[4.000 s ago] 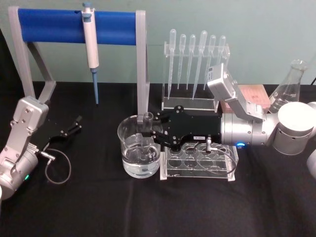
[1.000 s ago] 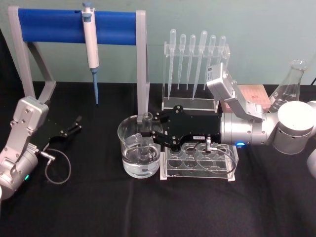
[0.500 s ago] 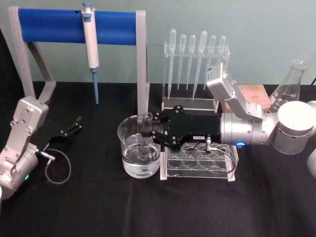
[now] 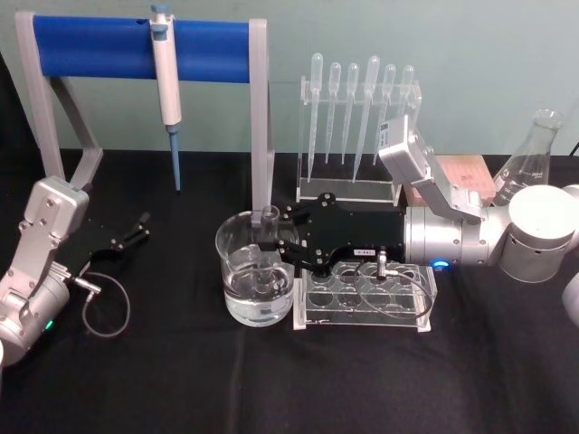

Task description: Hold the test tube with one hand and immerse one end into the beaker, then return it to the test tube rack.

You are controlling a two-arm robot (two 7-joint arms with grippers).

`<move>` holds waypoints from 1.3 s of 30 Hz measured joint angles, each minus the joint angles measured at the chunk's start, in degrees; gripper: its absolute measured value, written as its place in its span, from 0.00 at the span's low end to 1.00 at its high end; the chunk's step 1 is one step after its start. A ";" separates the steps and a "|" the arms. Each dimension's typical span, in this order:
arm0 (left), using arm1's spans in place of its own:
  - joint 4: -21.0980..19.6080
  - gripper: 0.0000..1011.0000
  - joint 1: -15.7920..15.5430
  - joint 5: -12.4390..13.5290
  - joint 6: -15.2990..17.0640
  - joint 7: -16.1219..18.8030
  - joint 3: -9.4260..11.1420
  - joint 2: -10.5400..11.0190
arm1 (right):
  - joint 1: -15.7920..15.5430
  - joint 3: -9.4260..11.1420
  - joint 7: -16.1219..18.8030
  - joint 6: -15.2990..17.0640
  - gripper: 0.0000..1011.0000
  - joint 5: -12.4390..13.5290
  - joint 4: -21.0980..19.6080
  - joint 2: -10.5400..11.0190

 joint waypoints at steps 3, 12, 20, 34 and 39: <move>0.00 0.99 0.00 0.00 0.00 0.00 0.00 0.00 | 0.00 0.00 0.00 0.00 0.24 0.00 0.00 0.00; 0.00 0.99 0.00 0.00 0.00 0.00 0.00 0.00 | 0.00 0.00 0.00 0.00 0.24 0.00 0.00 0.00; 0.00 0.99 0.00 0.00 0.00 0.00 0.00 0.00 | 0.00 0.00 0.00 0.00 0.24 0.00 0.00 0.00; 0.00 0.99 0.00 0.00 0.00 0.00 0.00 0.00 | 0.00 0.00 0.00 0.00 0.24 0.00 0.00 0.00; 0.00 0.99 0.00 0.00 0.00 0.00 0.00 0.00 | 0.00 0.00 0.00 0.00 0.24 0.00 0.00 0.00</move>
